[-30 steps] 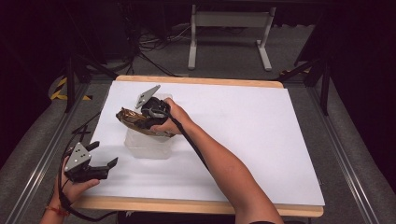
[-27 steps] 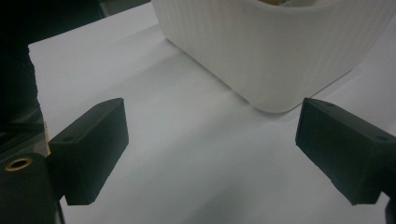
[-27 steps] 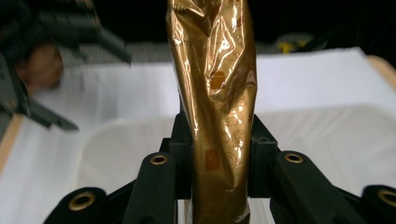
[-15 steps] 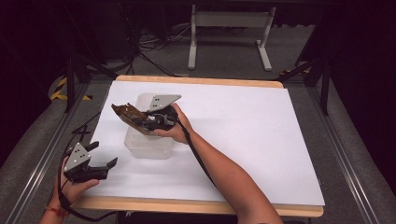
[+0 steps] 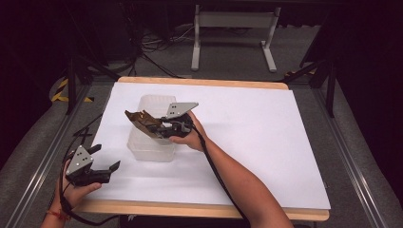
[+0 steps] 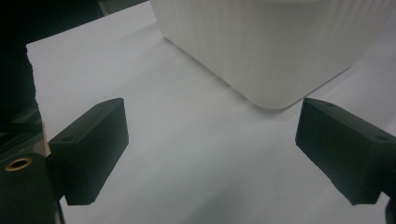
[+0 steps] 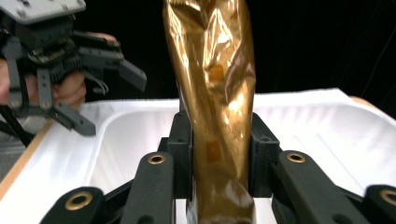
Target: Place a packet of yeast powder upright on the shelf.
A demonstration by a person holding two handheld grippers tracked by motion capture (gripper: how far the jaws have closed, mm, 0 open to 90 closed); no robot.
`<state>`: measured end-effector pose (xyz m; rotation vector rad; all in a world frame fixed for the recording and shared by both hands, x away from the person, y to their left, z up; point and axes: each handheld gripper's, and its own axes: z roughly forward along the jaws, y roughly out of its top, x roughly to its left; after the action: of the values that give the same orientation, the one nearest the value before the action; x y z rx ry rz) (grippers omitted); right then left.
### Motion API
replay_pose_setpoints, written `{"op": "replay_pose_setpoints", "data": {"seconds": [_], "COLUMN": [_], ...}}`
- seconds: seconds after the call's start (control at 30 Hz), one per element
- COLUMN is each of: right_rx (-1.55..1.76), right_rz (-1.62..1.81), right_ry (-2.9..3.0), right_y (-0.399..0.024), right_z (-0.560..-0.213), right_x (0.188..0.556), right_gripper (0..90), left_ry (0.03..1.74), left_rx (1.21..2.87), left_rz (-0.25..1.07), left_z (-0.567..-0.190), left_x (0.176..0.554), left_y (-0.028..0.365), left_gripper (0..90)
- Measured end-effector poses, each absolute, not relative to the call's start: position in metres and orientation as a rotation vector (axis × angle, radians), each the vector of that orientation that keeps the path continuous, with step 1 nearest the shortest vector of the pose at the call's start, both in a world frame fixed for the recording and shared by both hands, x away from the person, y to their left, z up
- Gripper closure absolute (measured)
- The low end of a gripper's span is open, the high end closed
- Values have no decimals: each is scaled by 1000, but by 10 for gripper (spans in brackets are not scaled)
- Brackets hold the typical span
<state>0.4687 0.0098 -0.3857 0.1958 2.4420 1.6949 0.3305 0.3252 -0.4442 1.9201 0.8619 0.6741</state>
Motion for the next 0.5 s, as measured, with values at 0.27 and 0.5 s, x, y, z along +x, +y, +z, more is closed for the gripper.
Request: {"op": "replay_pose_setpoints", "data": {"seconds": [0.27,0.5], "right_rx": [175,156], "right_rz": [1519,1392], "right_ry": [2539,2607], "right_y": [8,8], "right_z": [-372,-359], "right_x": [471,469], "right_gripper": [699,708], "left_ry": [852,847], "left_rx": [1921,1902], "left_rz": [678,672], "left_z": [-444,-443], "left_x": [330,329], "left_y": [325,327], "left_gripper": [104,104]}}
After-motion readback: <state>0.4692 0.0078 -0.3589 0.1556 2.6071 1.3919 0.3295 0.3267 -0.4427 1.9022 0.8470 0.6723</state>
